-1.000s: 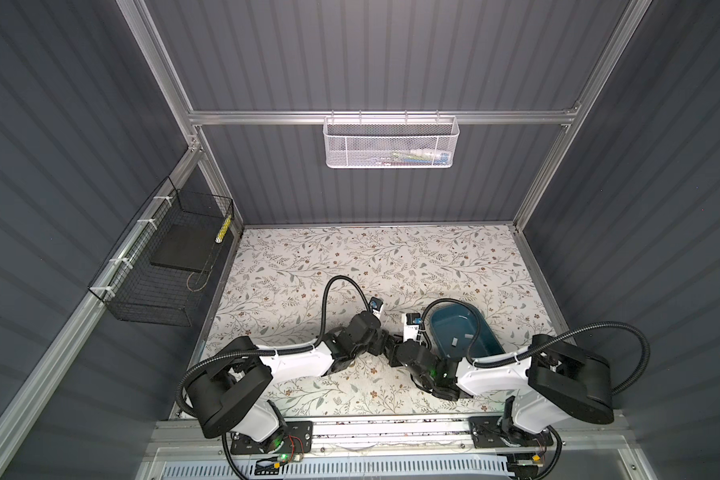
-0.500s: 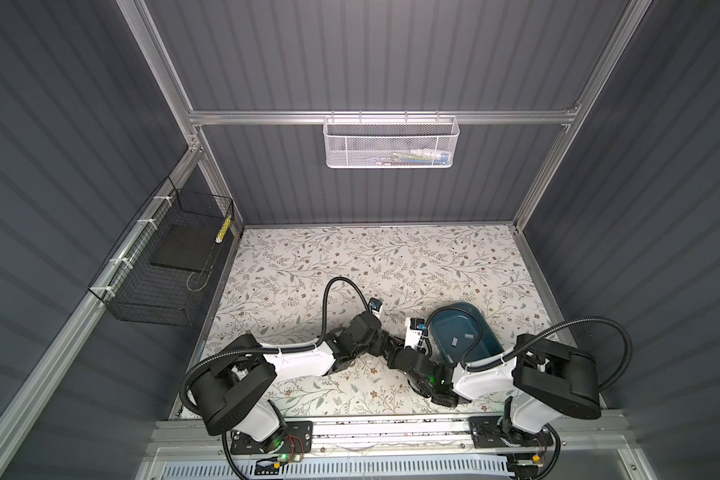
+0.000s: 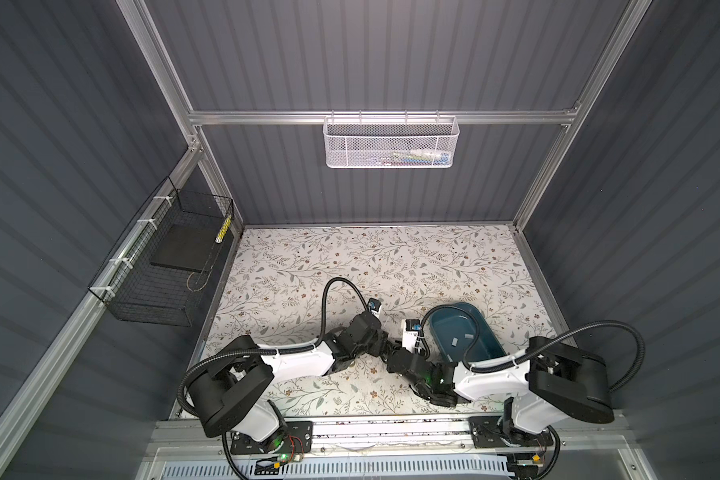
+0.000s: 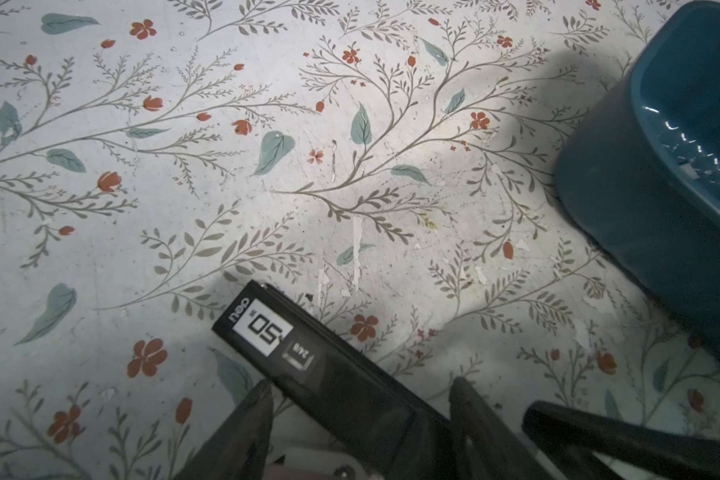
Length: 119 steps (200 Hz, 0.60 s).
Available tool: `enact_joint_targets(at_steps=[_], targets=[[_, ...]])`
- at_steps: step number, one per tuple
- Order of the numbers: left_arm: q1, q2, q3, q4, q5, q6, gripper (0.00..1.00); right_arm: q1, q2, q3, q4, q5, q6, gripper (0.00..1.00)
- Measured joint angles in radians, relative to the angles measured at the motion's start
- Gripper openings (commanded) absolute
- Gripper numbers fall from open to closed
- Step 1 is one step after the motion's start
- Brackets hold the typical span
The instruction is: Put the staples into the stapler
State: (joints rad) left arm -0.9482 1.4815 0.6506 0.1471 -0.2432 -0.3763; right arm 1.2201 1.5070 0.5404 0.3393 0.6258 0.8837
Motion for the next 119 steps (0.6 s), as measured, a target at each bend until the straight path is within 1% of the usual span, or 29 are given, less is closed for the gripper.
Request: enact_joint_targets(at_steps=[6,16,24,31,38,57,69,77,89,102,109,119], targets=[[0.0,-0.013,0.004,-0.014,-0.006,0.002,0.71,-0.005,-0.023,0.014,-0.044,-0.004,-0.014,0.49],[0.001,-0.041,0.013,-0.034,-0.02,0.002,0.72,-0.017,-0.067,0.042,-0.124,-0.009,-0.045,0.64],[0.008,-0.068,0.022,-0.048,-0.037,0.002,0.74,-0.031,-0.111,0.067,-0.186,-0.006,-0.055,0.74],[0.016,-0.092,0.028,-0.054,-0.05,0.002,0.75,-0.045,-0.151,0.092,-0.241,0.001,-0.064,0.85],[0.026,-0.12,0.034,-0.058,-0.062,0.001,0.77,-0.057,-0.185,0.117,-0.29,0.009,-0.073,0.98],[0.092,-0.203,0.04,-0.049,-0.093,-0.011,0.8,-0.089,-0.283,0.2,-0.435,0.045,-0.084,0.99],[0.147,-0.256,0.039,-0.038,-0.124,-0.026,0.92,-0.108,-0.328,0.256,-0.537,0.077,-0.074,0.99],[0.176,-0.293,0.034,-0.024,-0.165,-0.03,0.99,-0.12,-0.355,0.297,-0.608,0.103,-0.068,0.99],[0.21,-0.345,0.013,0.013,-0.253,-0.038,1.0,-0.138,-0.396,0.347,-0.709,0.133,-0.059,0.99],[0.221,-0.385,-0.017,0.055,-0.346,-0.019,1.0,-0.156,-0.457,0.385,-0.78,0.162,-0.082,0.99],[0.225,-0.391,-0.032,0.08,-0.396,-0.003,1.0,-0.161,-0.489,0.388,-0.786,0.181,-0.099,0.99],[0.24,-0.386,-0.052,0.11,-0.464,0.035,1.0,-0.166,-0.551,0.358,-0.743,0.21,-0.182,0.99]])
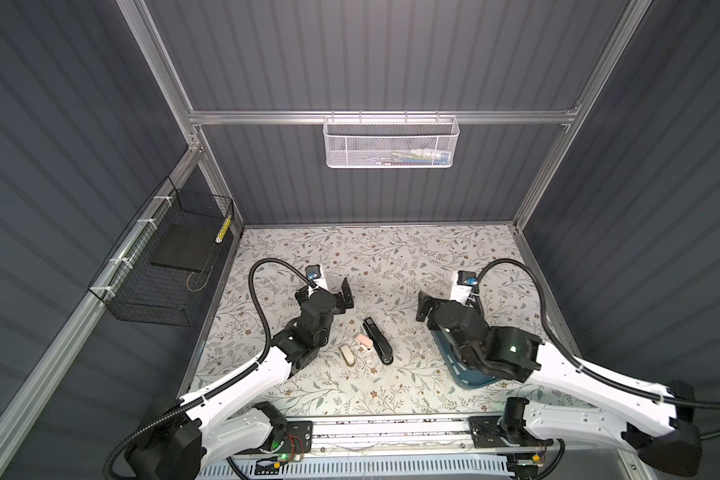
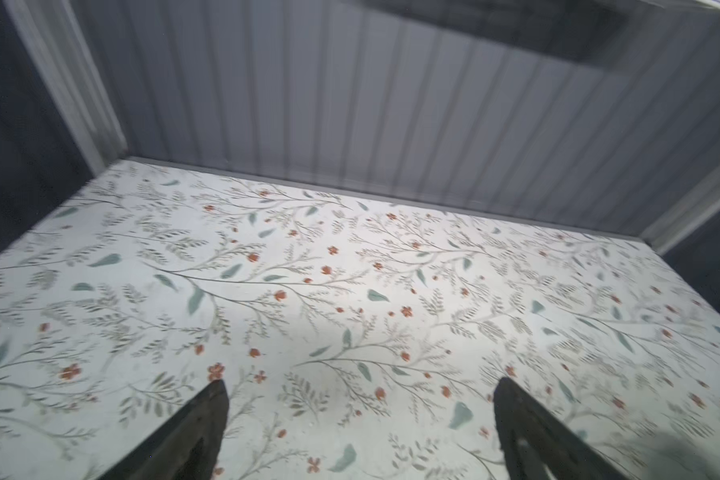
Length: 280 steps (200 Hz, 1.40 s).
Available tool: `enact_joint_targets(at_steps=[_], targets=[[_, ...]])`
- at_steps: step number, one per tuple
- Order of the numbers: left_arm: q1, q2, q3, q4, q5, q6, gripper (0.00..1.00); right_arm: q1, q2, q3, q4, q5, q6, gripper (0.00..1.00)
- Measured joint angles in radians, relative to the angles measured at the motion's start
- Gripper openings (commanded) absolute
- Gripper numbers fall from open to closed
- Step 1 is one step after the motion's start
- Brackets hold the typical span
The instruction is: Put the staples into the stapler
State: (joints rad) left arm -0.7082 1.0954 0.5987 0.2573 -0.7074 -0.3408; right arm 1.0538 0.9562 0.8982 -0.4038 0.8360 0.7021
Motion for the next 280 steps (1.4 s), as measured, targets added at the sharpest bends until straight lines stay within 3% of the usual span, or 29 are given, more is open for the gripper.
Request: enact_joint_targets(at_steps=[23,43,73,102,174,230,251,280], targets=[[0.049,0.04,-0.071,0.093,-0.107,0.123,1.0,-0.048,-0.139,-0.185,0.251,0.027,-0.271,0.99],[0.145,0.055,-0.159,0.128,-0.13,0.166,1.0,-0.23,-0.167,-0.281,0.378,0.029,-0.443,0.99],[0.271,0.02,-0.212,0.139,-0.13,0.167,1.0,-0.604,-0.107,-0.302,0.411,-0.038,-0.495,0.99],[0.302,0.039,-0.281,0.29,-0.13,0.201,1.0,-0.774,-0.076,-0.408,0.499,-0.101,-0.513,0.99],[0.402,0.35,-0.293,0.534,-0.079,0.283,1.0,-0.994,0.319,-0.477,0.829,-0.234,-0.583,0.99],[0.41,0.49,-0.278,0.746,-0.001,0.377,1.0,-1.042,0.378,-0.477,0.998,-0.441,-0.618,0.99],[0.422,0.589,-0.279,0.872,0.043,0.418,1.0,-1.058,0.44,-0.5,1.144,-0.55,-0.625,0.99],[0.463,0.6,-0.278,0.886,0.138,0.424,1.0,-1.102,0.478,-0.568,1.255,-0.649,-0.62,0.99]])
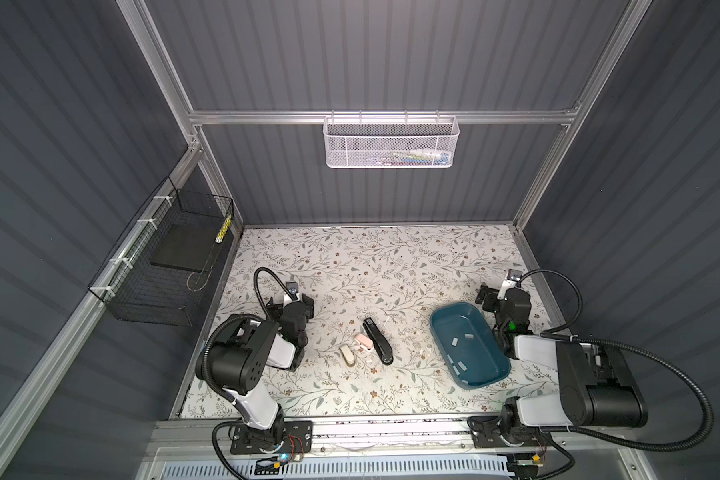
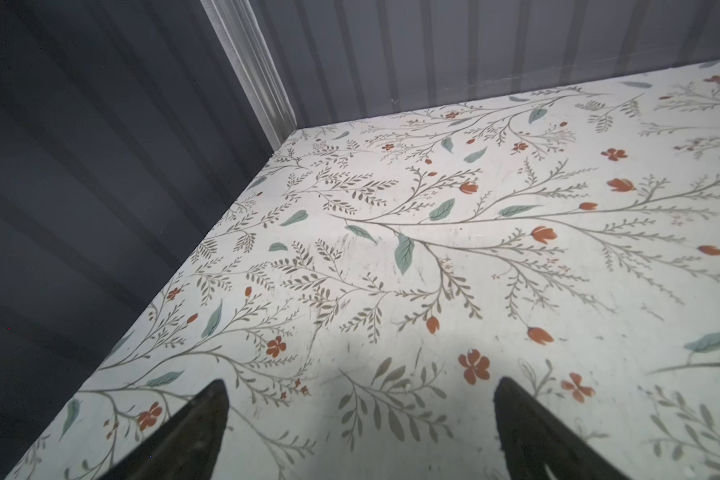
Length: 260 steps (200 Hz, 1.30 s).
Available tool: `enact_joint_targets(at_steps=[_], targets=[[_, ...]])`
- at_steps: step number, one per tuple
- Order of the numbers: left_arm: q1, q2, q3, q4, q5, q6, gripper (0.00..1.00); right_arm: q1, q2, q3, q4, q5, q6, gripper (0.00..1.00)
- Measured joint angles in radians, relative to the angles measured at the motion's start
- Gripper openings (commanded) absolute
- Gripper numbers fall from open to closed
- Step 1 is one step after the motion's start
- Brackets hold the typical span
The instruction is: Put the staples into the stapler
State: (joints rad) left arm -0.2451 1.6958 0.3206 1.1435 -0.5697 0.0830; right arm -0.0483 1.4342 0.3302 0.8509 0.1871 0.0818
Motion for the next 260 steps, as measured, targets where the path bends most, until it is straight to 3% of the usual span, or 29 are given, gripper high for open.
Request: enact_joint_targets(at_steps=[67,260], targets=[[0.083,0.021,0.104,-0.115,0.119,-0.039,1.0,-0.005,0.018,-0.029,0.115,-0.05,0.004,0.99],[0.083,0.021,0.104,-0.15,0.127,-0.051,1.0,0.006,0.018,-0.029,0.129,-0.047,0.003,0.99]])
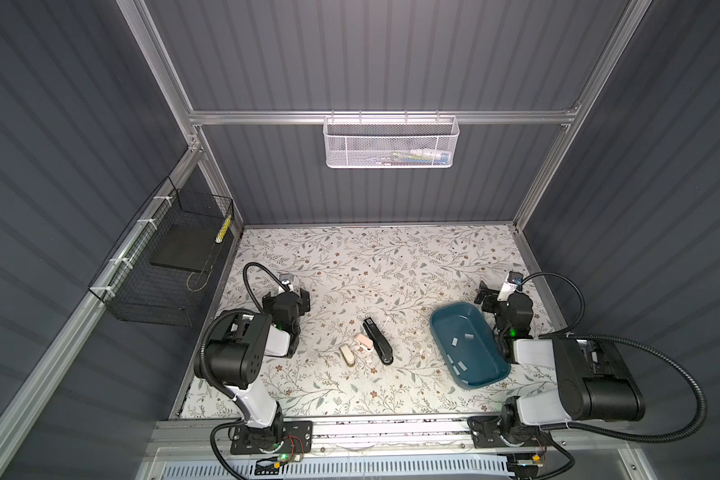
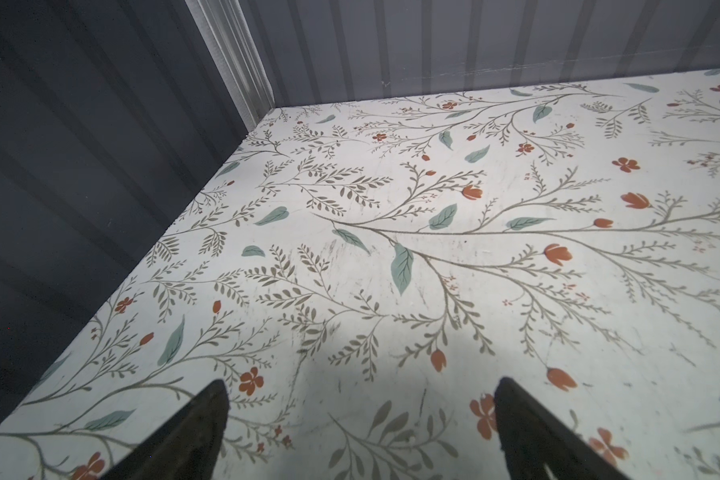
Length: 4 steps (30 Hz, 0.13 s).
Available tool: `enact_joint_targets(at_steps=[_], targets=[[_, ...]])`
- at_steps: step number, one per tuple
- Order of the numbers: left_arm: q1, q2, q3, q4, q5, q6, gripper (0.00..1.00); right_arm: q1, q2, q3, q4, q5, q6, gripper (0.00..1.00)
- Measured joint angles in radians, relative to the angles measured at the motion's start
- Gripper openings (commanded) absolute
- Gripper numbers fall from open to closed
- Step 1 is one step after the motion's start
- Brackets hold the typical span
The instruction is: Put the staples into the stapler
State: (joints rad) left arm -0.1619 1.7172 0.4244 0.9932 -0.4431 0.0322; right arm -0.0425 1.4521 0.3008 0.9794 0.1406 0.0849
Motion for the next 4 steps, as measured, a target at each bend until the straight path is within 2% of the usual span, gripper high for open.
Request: enact_joint_targets(at_steps=[4], targets=[[0.0,0.0,0.0,0.0,0.0,0.0,1.0,0.005,0.0,0.0,0.0,0.002,0.0,0.99]])
